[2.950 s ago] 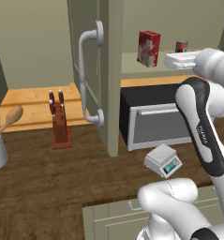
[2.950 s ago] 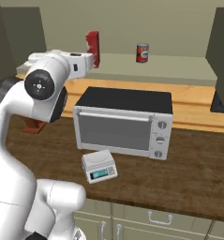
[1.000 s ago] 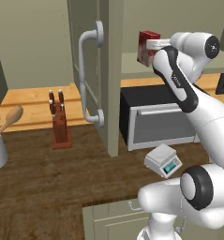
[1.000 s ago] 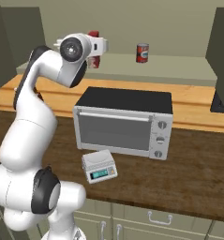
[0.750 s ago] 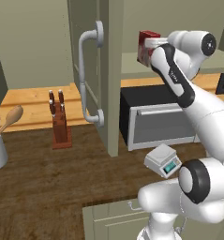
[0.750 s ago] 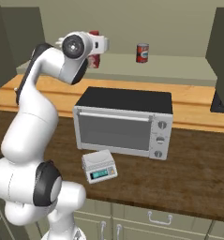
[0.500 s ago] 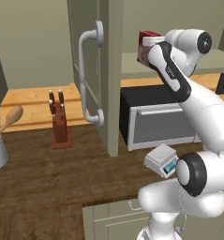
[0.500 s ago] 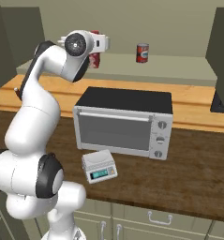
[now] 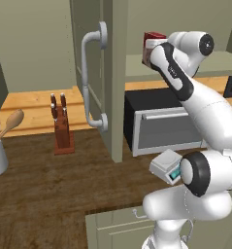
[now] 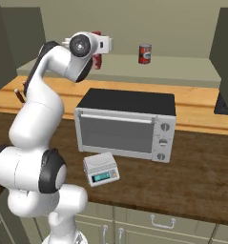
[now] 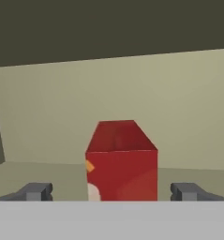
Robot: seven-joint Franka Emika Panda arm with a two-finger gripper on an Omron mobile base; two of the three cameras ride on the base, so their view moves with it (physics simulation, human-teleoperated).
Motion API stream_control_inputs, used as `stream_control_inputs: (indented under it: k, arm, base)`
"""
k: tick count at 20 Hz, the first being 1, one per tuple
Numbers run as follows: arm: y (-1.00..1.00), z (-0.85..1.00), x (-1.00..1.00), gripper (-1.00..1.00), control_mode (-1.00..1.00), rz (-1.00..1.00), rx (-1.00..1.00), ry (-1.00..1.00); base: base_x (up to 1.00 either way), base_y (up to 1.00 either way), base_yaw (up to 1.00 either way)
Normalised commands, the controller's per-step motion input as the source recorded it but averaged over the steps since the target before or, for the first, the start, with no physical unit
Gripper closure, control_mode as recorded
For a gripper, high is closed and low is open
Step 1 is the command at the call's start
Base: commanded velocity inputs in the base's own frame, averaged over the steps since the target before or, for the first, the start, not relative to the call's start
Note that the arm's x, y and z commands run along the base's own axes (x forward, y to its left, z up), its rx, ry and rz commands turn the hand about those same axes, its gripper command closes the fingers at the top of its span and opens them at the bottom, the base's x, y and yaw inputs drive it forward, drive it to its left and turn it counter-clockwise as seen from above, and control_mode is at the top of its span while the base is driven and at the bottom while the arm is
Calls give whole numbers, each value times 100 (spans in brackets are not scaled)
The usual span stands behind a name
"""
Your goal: Pick the cereal and place it on the digital scale for weighing, and close the cabinet.
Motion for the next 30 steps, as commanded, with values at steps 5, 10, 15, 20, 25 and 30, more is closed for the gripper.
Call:
stream_control_inputs:
  k: [5,10,15,20,25,30]
  arm:
    - [0,-1,28,-100,-100,0,0,0]
    - [0,-7,25,100,-100,0,0,0]
    - [0,-9,26,100,-100,0,0,0]
    - [0,-3,4,100,-100,0,0,0]
    - [-11,0,-45,100,-100,0,0,-12]
    - [-15,0,-95,100,-100,0,0,-14]
  base:
    - [0,0,0]
    - [0,0,0]
    - [0,0,0]
    - [0,0,0]
    - [0,0,0]
    - [0,0,0]
